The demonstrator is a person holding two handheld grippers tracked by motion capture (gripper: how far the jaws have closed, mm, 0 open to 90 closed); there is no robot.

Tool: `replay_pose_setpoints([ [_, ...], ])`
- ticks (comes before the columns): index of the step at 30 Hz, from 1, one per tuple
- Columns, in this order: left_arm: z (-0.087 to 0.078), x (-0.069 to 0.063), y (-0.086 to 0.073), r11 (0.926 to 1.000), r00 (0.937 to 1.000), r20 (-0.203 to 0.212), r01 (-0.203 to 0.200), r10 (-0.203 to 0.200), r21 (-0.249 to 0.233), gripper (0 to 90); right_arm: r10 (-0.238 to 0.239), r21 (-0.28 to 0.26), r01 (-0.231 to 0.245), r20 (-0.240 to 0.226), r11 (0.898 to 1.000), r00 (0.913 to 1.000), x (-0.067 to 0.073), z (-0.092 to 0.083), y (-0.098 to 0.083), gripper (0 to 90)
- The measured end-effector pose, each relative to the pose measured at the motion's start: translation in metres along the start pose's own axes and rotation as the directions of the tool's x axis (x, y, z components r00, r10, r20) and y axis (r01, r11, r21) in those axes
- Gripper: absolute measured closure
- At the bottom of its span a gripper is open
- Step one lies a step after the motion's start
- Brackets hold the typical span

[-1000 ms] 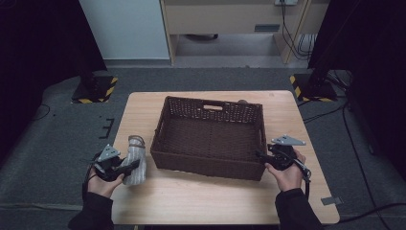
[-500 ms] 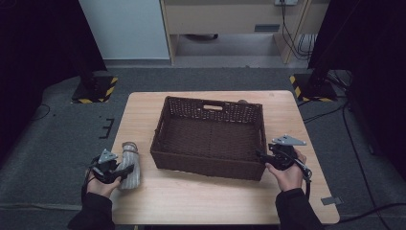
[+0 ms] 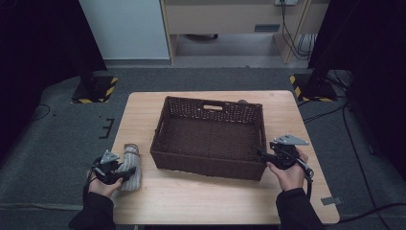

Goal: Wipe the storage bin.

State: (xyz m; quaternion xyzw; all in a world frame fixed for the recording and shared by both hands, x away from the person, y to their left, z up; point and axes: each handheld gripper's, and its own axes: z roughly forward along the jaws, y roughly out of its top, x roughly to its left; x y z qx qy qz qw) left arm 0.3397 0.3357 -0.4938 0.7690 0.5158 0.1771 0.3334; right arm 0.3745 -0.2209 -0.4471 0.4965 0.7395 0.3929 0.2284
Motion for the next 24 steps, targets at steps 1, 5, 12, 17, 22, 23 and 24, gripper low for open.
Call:
replay_pose_setpoints([
  [1,-0.001,0.000,0.001,1.0000,1.0000,0.000,0.003,-0.003,-0.007,44.5,0.004,-0.004,-0.004,-0.001,1.000,1.0000,0.000,0.000,0.000,41.7],
  [5,-0.003,-0.001,0.002,0.9996,1.0000,-0.005,0.004,-0.004,-0.026,40.5,0.007,-0.027,-0.007,-0.003,1.000,1.0000,-0.001,-0.005,0.003,41.7],
  [12,-0.010,-0.002,0.007,0.9971,0.9998,-0.016,0.013,-0.015,-0.075,38.0,0.026,-0.052,-0.025,0.007,0.998,0.9996,-0.007,-0.011,0.005,41.1],
  [17,-0.017,-0.004,0.013,0.9939,0.9998,-0.018,0.010,-0.012,-0.110,37.5,0.031,-0.066,-0.030,0.007,0.997,0.9995,-0.011,-0.015,0.007,40.9],
  [22,-0.024,-0.005,0.019,0.9894,0.9998,-0.014,0.010,-0.012,-0.145,37.4,0.036,-0.068,-0.036,0.007,0.997,0.9993,-0.012,-0.016,0.008,40.8],
  [23,-0.025,-0.005,0.021,0.9885,0.9998,-0.015,0.012,-0.014,-0.150,37.2,0.035,-0.070,-0.034,0.007,0.997,0.9994,-0.012,-0.017,0.008,40.8],
  [24,-0.026,-0.005,0.022,0.9877,0.9998,-0.013,0.016,-0.018,-0.156,37.1,0.036,-0.069,-0.036,0.006,0.997,0.9993,-0.013,-0.017,0.008,40.8],
])
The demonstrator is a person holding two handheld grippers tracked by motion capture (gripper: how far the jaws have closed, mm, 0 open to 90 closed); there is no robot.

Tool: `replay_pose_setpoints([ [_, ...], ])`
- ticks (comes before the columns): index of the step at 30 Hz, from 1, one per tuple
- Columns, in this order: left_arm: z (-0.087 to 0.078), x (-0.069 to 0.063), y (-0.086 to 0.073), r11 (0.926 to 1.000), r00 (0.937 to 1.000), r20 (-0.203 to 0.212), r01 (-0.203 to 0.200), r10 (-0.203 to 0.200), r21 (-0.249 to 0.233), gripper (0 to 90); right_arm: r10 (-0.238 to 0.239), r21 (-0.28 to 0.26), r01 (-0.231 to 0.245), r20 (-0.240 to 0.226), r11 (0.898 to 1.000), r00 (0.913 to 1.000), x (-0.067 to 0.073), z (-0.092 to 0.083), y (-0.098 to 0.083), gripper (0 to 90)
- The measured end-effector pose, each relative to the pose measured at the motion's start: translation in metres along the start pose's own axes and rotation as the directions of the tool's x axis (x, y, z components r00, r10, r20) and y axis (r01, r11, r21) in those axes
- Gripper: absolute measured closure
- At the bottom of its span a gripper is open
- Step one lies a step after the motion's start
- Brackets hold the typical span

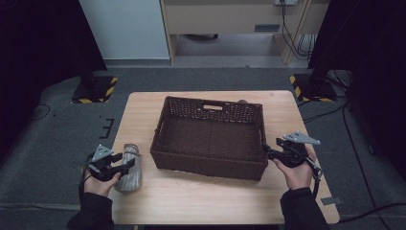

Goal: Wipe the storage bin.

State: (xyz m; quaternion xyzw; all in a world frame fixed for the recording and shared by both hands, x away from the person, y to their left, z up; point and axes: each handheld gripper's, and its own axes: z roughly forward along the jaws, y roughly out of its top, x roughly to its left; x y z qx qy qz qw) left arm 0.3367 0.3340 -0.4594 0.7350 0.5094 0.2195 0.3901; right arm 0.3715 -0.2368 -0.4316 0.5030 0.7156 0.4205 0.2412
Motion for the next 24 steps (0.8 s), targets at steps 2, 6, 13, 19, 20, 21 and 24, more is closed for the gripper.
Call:
replay_pose_setpoints([
  [2,-0.001,0.000,0.002,1.0000,1.0000,0.002,0.002,-0.002,-0.008,37.1,0.000,0.000,0.000,0.001,1.000,1.0000,0.000,0.000,0.000,40.8],
  [6,-0.005,-0.005,0.014,0.9990,0.9997,0.023,0.004,-0.003,-0.044,37.1,-0.002,0.004,0.002,0.004,1.000,1.0000,0.000,0.000,0.000,40.6],
  [13,-0.003,-0.020,0.034,0.9974,0.9986,0.046,-0.020,0.024,-0.069,37.0,-0.010,0.002,0.010,0.000,1.000,1.0000,0.000,0.000,0.001,40.4],
  [19,0.003,-0.031,0.045,0.9968,0.9969,0.071,-0.028,0.033,-0.075,37.0,-0.023,-0.008,0.023,-0.009,1.000,0.9997,0.001,0.000,0.002,40.3],
  [20,0.003,-0.031,0.045,0.9968,0.9969,0.071,-0.028,0.033,-0.075,37.0,-0.023,-0.008,0.023,-0.009,1.000,0.9997,0.001,0.000,0.002,40.3],
  [21,0.004,-0.032,0.047,0.9970,0.9969,0.071,-0.030,0.035,-0.071,37.0,-0.025,-0.008,0.025,-0.011,1.000,0.9996,0.000,0.000,0.002,40.3],
  [24,0.006,-0.034,0.053,0.9974,0.9962,0.077,-0.037,0.041,-0.062,36.7,-0.026,-0.008,0.026,-0.008,1.000,0.9996,-0.001,0.000,0.002,40.2],
])
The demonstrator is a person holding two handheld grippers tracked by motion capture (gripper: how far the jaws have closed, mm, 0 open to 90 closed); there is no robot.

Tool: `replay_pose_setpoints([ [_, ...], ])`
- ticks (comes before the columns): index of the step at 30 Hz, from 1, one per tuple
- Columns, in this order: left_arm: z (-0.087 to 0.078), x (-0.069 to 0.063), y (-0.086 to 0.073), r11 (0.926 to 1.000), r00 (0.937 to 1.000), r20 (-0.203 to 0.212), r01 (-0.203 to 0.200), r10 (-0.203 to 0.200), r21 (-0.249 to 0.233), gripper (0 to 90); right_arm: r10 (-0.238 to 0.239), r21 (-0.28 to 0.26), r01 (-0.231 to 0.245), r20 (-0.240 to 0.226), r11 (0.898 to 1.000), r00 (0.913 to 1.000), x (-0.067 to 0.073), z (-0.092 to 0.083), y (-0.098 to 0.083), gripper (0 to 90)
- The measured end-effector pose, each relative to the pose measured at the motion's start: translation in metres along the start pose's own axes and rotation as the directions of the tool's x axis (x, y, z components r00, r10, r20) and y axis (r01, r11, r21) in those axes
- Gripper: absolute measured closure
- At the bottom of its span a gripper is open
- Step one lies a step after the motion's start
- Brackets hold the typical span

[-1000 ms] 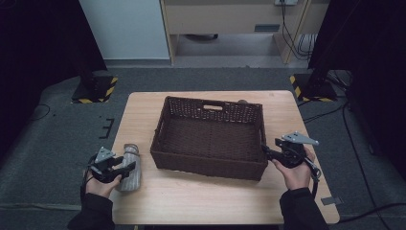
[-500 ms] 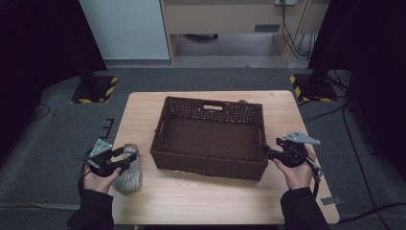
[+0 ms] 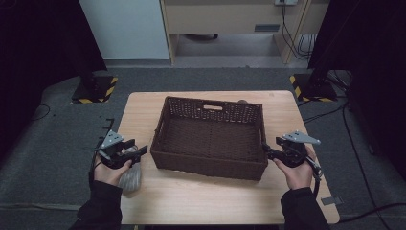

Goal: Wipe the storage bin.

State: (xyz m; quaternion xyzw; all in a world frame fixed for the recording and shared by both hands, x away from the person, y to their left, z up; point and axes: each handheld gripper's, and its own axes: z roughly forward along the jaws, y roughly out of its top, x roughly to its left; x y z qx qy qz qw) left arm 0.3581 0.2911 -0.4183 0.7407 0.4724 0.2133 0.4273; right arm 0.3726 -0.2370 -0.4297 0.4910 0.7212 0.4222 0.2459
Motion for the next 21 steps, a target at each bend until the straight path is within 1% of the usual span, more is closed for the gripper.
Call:
replay_pose_setpoints([
  [3,0.002,-0.001,0.003,1.0000,1.0000,-0.001,-0.003,0.003,0.007,36.6,0.005,-0.001,-0.005,0.000,1.000,1.0000,0.000,0.000,0.001,40.3],
  [9,0.007,-0.003,0.005,0.9998,1.0000,0.007,-0.002,0.001,0.019,36.3,-0.003,0.004,0.003,-0.002,1.000,1.0000,0.000,0.001,0.001,40.2],
  [12,0.013,-0.007,0.008,0.9995,0.9999,0.016,-0.006,0.006,0.031,36.3,-0.008,0.004,0.009,-0.005,1.000,1.0000,0.000,0.002,0.001,40.2],
  [17,0.020,-0.012,0.012,0.9989,0.9998,0.018,-0.014,0.013,0.045,36.4,-0.012,0.003,0.012,-0.016,1.000,0.9998,0.001,0.003,0.001,40.9],
  [20,0.024,-0.013,0.013,0.9988,0.9998,0.017,-0.009,0.008,0.048,37.4,-0.020,0.007,0.020,-0.024,1.000,0.9995,0.001,0.004,0.001,42.5],
  [21,0.028,-0.014,0.013,0.9985,0.9998,0.019,-0.006,0.005,0.055,38.1,-0.022,0.007,0.023,-0.026,1.000,0.9994,0.001,0.005,0.001,43.2],
])
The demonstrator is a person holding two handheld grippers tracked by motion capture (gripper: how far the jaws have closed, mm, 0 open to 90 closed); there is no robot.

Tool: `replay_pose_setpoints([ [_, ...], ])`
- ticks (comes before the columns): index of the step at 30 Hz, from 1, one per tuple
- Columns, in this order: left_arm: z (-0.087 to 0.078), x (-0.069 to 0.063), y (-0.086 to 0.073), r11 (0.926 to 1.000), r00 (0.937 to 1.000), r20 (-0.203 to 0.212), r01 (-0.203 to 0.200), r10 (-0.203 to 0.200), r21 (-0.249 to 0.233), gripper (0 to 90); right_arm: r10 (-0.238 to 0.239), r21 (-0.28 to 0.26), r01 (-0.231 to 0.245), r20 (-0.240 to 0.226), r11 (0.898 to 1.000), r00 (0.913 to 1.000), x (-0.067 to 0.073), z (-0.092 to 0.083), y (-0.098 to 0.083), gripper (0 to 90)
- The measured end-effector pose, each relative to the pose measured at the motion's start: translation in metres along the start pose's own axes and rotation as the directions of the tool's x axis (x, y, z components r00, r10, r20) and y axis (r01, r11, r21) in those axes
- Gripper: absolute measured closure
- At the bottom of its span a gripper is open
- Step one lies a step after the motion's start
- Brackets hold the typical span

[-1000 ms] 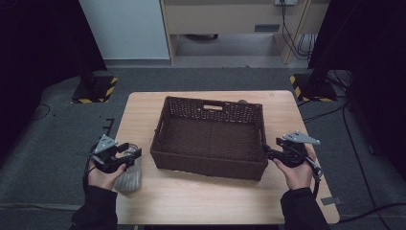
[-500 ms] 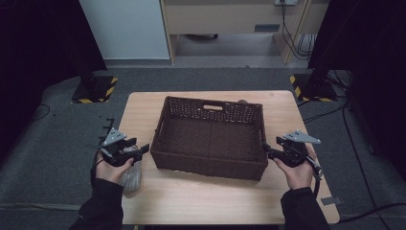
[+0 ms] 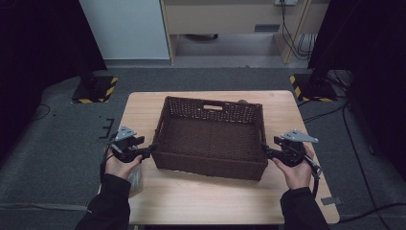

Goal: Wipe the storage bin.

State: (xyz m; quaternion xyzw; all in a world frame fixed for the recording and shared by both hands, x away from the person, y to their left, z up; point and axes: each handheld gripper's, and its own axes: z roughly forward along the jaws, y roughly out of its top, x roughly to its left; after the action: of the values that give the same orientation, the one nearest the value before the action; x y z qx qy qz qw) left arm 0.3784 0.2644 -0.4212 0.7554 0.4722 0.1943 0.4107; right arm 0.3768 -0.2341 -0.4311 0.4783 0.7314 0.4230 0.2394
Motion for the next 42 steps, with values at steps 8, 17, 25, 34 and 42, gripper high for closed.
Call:
replay_pose_setpoints([
  [8,0.016,-0.002,-0.003,0.9989,0.9999,0.001,0.010,-0.011,0.046,44.7,-0.023,0.036,0.024,-0.025,0.999,0.9994,0.001,0.006,0.000,50.0],
  [17,0.028,-0.006,0.000,0.9957,0.9996,-0.021,-0.015,0.017,0.091,63.5,-0.047,0.058,0.050,-0.045,0.997,0.9979,0.006,0.010,-0.001,61.0],
  [25,0.035,0.001,0.005,0.9958,0.9994,-0.029,-0.014,0.017,0.090,70.9,-0.022,0.037,0.023,-0.022,0.999,0.9995,0.001,0.017,0.003,55.4],
  [34,0.039,0.008,0.010,0.9977,0.9996,-0.027,0.007,-0.006,0.067,66.8,0.006,0.049,-0.006,-0.011,0.999,0.9999,0.002,0.027,0.001,56.8],
  [42,0.021,0.010,0.003,0.9996,0.9994,-0.023,0.027,-0.027,0.013,61.0,0.031,0.031,-0.031,-0.001,0.999,0.9995,0.005,0.025,-0.004,57.9],
])
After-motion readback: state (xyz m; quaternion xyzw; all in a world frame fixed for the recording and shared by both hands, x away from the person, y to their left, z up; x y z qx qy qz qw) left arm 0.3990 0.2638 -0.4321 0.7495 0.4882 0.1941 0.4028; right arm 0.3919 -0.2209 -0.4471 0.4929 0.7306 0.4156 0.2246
